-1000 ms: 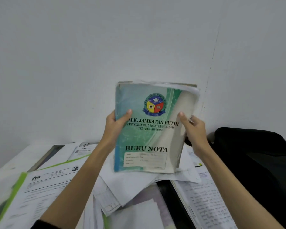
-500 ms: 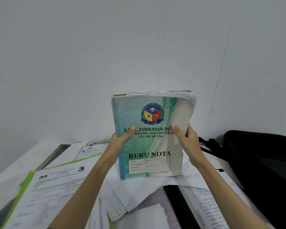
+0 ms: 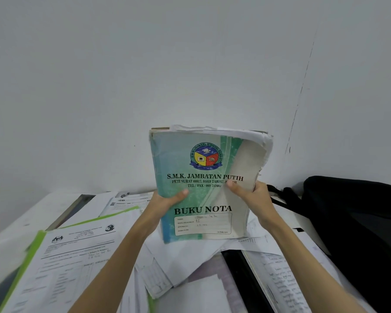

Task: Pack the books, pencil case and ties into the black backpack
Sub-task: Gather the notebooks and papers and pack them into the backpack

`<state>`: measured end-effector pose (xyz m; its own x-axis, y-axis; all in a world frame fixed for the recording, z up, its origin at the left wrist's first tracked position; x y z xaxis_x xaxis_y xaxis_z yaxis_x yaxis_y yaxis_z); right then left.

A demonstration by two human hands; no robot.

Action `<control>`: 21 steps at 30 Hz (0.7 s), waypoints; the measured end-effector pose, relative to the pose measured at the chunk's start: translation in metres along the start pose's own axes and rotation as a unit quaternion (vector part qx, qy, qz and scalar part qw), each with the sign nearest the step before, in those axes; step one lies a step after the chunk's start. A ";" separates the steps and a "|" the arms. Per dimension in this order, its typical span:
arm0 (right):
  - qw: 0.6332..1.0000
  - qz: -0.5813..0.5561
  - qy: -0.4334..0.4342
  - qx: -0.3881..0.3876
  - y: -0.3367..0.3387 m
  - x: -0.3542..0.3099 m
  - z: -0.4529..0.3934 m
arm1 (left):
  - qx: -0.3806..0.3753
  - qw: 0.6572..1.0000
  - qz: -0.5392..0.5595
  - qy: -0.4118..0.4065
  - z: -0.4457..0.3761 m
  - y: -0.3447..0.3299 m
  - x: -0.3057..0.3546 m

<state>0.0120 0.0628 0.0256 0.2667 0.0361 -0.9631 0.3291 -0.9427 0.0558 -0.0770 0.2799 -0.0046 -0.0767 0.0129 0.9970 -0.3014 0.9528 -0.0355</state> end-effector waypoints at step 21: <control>0.981 -0.144 -0.128 0.015 0.162 -0.057 0.109 | -0.255 0.963 -0.009 0.091 0.040 -0.158 0.046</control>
<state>-0.0488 -0.1280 0.0608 -0.0712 0.2204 -0.9728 0.3292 -0.9154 -0.2315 -0.0713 0.1175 0.0446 0.1050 0.0028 0.9945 0.2073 0.9780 -0.0246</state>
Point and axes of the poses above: each hand's wrist, its own z-axis away from the middle knuckle, its own y-axis out of the back of the hand, x = y × z, the point moved 4 cm from there along -z, towards the middle knuckle, and after that the axes turned 1 degree about y, right-handed, at the moved point
